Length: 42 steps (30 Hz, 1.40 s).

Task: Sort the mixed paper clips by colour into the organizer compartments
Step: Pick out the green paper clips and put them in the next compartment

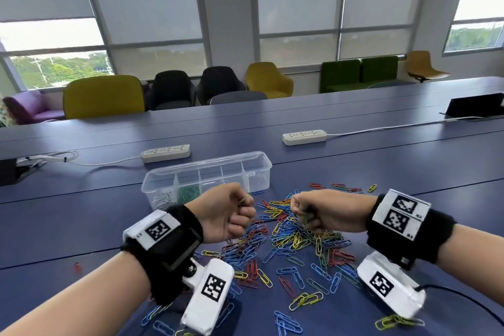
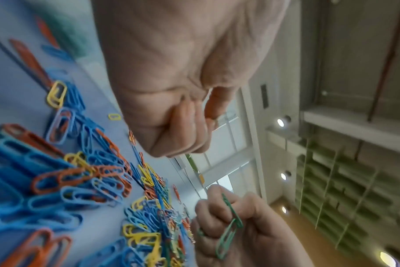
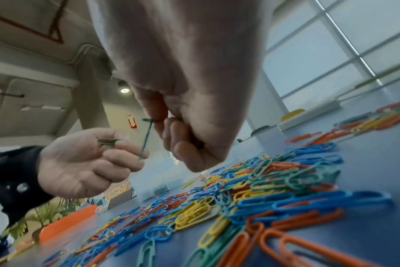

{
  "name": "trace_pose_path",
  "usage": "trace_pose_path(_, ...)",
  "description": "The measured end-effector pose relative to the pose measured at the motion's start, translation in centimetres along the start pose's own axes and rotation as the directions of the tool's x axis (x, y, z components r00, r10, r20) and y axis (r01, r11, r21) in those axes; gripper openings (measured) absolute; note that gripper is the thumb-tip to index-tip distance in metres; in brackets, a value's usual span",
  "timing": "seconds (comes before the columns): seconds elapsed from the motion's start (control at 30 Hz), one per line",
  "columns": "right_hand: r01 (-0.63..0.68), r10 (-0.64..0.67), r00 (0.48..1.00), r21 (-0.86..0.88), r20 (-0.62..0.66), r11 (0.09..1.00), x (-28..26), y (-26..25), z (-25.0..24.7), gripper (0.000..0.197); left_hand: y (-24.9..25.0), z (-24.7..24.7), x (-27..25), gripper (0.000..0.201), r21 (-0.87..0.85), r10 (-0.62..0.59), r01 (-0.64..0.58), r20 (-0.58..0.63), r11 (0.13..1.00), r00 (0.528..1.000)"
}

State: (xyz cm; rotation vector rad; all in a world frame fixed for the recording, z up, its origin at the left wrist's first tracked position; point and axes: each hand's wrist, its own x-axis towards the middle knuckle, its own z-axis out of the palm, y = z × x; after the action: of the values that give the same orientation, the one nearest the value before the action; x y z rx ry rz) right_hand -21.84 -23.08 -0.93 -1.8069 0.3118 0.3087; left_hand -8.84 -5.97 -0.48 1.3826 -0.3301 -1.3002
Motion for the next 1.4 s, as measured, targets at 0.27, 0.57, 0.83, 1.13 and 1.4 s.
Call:
trace_pose_path(0.27, 0.034, -0.052, 0.997, 0.291, 0.057, 0.956, -0.1, -0.4, -0.9, 0.022, -0.6, 1.1, 0.8, 0.026, -0.027, -0.054, 0.056, 0.047, 0.998, 0.997)
trace_pose_path(0.57, 0.023, -0.016, 0.999, 0.168, -0.039, 0.986, -0.5, 0.1, -2.3, 0.035, -1.9, 5.8, 2.0, 0.024, 0.979, 0.078, -0.145, 0.135, 0.142, 0.988)
trace_pose_path(0.83, -0.126, 0.178, 0.976, -0.348, 0.123, 0.929, -1.9, 1.1, -2.4, 0.016, -2.6, 6.0, 3.8, 0.027, 0.990, 0.050, -0.131, 0.133, -0.041, 0.990)
trace_pose_path(1.13, 0.169, -0.002, 0.980, -0.813, 0.201, 0.557, -1.4, 1.3, -1.9, 0.019, -1.1, 3.1, 2.3, 0.024, 0.959, 0.084, -0.075, 0.054, 0.273, 0.995)
trace_pose_path(1.4, 0.174, 0.014, 0.980, -0.897, 0.197, 0.407, -0.6, 0.8, -1.7, 0.011, -0.9, 0.4, 0.2, 0.013, 0.350, 0.128, -0.134, 0.041, 0.927, 0.991)
